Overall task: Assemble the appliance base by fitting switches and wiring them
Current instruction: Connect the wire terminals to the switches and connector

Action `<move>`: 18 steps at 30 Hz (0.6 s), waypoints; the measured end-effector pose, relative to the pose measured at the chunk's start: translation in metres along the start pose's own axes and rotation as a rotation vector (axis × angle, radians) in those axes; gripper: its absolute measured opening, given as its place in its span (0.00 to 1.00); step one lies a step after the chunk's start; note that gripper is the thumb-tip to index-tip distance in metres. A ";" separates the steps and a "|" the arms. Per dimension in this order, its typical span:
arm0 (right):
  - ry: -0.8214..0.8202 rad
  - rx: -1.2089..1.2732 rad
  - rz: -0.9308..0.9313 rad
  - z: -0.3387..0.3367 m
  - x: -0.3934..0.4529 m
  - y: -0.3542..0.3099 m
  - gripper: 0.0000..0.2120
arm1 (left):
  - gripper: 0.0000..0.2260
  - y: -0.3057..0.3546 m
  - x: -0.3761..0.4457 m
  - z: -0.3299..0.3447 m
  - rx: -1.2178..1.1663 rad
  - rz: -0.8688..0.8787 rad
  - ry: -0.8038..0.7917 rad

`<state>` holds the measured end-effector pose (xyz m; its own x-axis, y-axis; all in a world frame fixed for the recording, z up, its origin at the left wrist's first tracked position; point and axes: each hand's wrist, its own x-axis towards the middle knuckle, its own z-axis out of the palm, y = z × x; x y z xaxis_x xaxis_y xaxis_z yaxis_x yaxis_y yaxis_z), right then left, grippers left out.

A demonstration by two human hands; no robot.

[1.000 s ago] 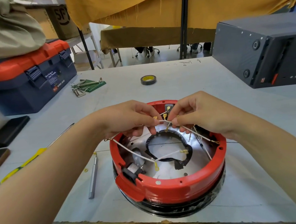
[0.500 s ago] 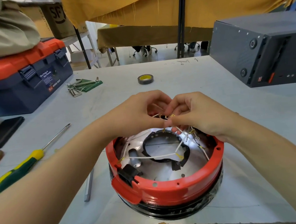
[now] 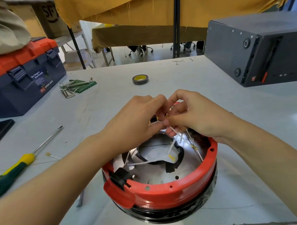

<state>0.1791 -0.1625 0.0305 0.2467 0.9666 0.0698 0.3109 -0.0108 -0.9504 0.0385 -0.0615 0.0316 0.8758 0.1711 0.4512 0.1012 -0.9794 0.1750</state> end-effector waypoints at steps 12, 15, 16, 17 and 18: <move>0.020 -0.025 -0.024 -0.040 0.000 -0.008 0.04 | 0.04 0.001 -0.002 0.002 0.052 0.141 0.025; 0.223 -0.008 -0.092 -0.046 0.009 0.001 0.05 | 0.06 0.002 -0.002 0.003 0.083 0.177 -0.017; 0.263 -0.035 -0.099 -0.045 0.013 0.006 0.05 | 0.06 0.002 -0.002 0.004 0.098 0.192 -0.030; 0.284 -0.066 -0.098 -0.044 0.016 0.012 0.05 | 0.06 0.003 -0.001 0.005 0.110 0.206 -0.044; 0.289 -0.096 -0.091 -0.042 0.018 0.016 0.05 | 0.06 0.003 0.000 0.005 0.119 0.223 -0.055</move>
<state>0.2270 -0.1559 0.0288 0.4604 0.8520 0.2493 0.4256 0.0346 -0.9043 0.0417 -0.0649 0.0275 0.9067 -0.0533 0.4184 -0.0451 -0.9985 -0.0296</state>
